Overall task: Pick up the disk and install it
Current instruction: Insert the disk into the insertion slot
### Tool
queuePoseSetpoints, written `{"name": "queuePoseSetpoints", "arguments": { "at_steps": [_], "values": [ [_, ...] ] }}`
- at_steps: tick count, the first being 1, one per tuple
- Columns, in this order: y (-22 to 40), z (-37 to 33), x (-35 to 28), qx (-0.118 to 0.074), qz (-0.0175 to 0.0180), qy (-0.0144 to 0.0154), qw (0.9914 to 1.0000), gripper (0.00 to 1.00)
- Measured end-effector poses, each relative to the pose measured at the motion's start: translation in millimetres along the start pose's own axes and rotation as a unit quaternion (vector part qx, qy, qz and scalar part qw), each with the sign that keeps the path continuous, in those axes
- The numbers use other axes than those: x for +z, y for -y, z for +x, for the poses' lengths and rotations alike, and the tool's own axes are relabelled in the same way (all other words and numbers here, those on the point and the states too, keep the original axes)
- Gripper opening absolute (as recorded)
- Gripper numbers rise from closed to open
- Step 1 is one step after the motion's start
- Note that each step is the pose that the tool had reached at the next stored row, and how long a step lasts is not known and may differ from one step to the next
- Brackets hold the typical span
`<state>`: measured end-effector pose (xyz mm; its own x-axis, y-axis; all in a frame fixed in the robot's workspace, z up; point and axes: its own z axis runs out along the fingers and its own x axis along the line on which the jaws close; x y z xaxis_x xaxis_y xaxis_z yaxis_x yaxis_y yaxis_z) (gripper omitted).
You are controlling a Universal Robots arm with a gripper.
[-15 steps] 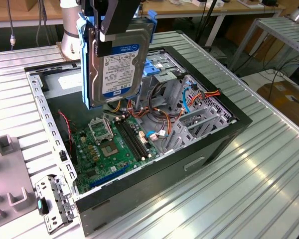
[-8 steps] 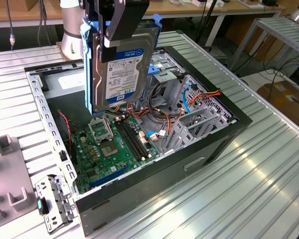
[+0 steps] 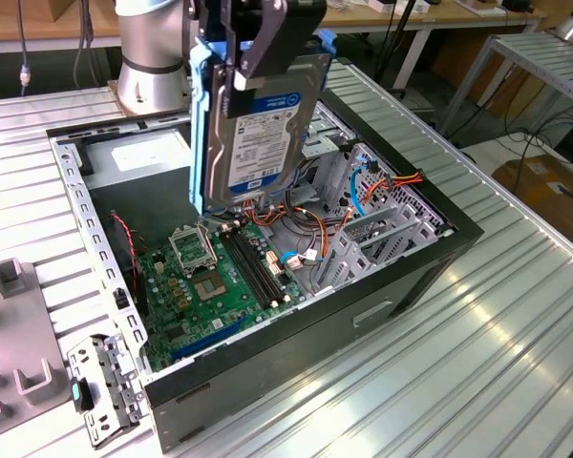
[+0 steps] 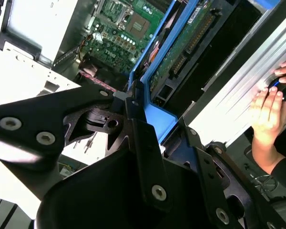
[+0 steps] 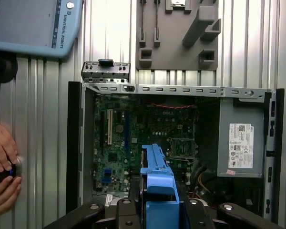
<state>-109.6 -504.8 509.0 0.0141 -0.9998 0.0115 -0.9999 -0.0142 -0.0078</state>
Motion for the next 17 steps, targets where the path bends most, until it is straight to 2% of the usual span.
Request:
{"name": "queuePoseSetpoints", "arguments": {
  "at_steps": [2, 3, 4, 6, 7, 8, 12, 17],
  "values": [
    [8.2, 0.1, 0.2, 0.0, 0.0, 0.0, 1.0, 0.37],
    [15.6, 0.2, 0.3, 0.0, 0.0, 0.0, 1.0, 0.37],
    [26.0, 0.4, 0.5, 0.0, 0.0, 0.0, 1.0, 0.37],
    [34.7, 0.5, 0.7, 0.0, 0.0, 0.0, 1.0, 0.37],
    [43.3, 0.6, 0.9, 0.0, 0.0, 0.0, 1.0, 0.37],
    [48.5, 0.7, 1.0, 0.0, 0.0, 0.0, 1.0, 0.37],
    [49.9, 3.9, 1.6, 0.0, 0.0, 0.0, 1.0, 0.37],
    [50.6, 21.1, 2.6, 0.0, 0.0, 0.0, 1.0, 0.37]
  ]
}}
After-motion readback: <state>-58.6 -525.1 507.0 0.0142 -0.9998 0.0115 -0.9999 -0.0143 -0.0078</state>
